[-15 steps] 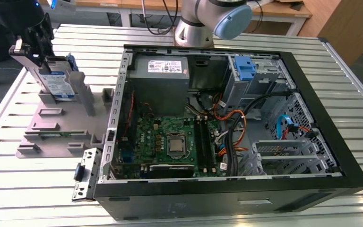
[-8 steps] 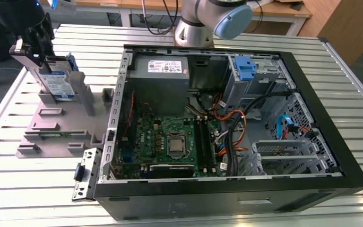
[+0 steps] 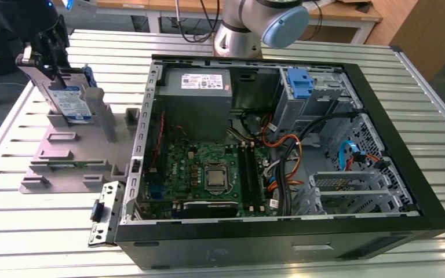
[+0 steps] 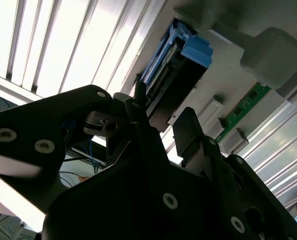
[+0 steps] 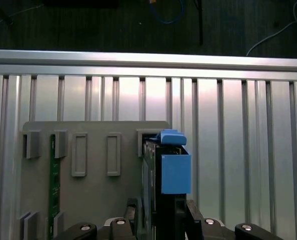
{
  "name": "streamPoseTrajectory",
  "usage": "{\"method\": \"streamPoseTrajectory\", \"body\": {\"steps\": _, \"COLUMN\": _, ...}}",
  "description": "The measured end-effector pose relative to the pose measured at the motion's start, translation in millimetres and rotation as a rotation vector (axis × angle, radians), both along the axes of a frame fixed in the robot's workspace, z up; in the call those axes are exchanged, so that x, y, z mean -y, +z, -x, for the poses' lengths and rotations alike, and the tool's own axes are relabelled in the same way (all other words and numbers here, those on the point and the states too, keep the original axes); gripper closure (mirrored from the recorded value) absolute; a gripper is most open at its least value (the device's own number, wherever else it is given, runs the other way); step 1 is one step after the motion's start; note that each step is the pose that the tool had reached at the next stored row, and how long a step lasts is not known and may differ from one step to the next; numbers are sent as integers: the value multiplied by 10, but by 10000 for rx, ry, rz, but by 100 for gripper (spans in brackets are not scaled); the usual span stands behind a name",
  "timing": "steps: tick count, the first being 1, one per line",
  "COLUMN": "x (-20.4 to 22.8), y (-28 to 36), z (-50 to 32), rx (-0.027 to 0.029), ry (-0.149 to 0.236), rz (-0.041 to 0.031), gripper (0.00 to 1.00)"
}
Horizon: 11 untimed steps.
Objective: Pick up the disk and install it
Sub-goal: 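Pick up the disk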
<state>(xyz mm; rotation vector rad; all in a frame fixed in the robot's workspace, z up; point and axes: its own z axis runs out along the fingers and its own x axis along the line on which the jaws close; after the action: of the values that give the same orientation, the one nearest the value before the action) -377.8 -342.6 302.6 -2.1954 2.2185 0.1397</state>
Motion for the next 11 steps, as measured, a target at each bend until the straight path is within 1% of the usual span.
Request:
{"method": "streamPoseTrajectory", "body": {"steps": 2, "x": 0, "y": 0, "z": -13, "rx": -1, "ry": 0, "rz": 0, "gripper": 51}}
{"method": "streamPoseTrajectory", "body": {"steps": 6, "x": 0, "y": -20, "z": -15, "rx": 0, "ry": 0, "rz": 0, "gripper": 51}}
{"method": "streamPoseTrajectory", "body": {"steps": 11, "x": 0, "y": -24, "z": -15, "rx": 0, "ry": 0, "rz": 0, "gripper": 51}}
